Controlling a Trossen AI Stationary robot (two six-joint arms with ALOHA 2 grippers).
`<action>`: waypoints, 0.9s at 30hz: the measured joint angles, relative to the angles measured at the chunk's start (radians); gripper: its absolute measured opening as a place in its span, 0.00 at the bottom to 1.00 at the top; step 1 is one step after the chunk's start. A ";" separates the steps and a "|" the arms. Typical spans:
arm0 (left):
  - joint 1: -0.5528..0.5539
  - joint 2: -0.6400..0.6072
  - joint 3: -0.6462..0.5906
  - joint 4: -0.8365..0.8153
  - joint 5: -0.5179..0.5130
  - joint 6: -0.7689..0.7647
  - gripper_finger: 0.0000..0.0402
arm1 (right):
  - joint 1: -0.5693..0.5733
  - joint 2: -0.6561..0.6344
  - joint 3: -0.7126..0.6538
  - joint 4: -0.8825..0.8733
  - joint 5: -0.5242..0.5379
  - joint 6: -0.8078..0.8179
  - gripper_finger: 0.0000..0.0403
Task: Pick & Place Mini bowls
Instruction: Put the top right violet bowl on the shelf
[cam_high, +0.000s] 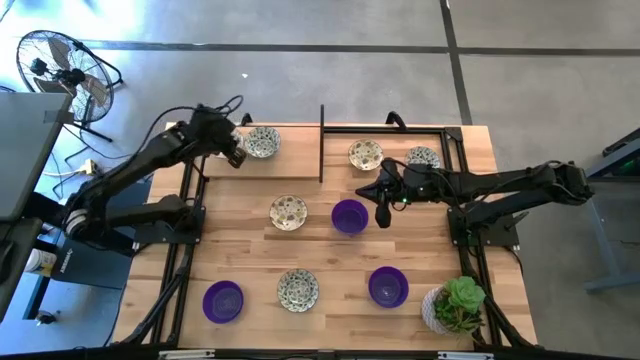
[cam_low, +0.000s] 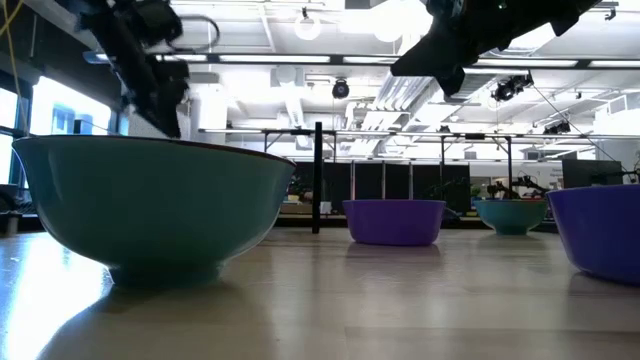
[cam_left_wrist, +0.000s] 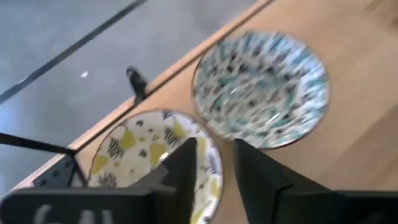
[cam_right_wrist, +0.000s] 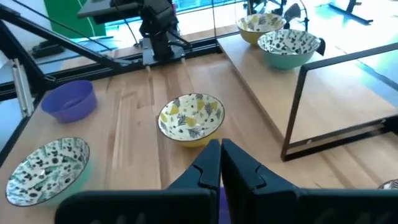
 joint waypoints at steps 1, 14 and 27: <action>-0.013 -0.026 0.000 0.005 0.016 -0.010 0.18 | 0.000 0.000 0.000 0.000 -0.002 0.000 0.01; -0.360 -0.243 -0.315 0.567 0.162 -0.104 0.01 | 0.066 0.000 0.000 -0.153 0.207 -0.002 0.06; -0.534 -0.208 -0.511 0.943 0.162 -0.096 0.01 | 0.211 0.127 0.000 -0.266 0.167 -0.005 0.33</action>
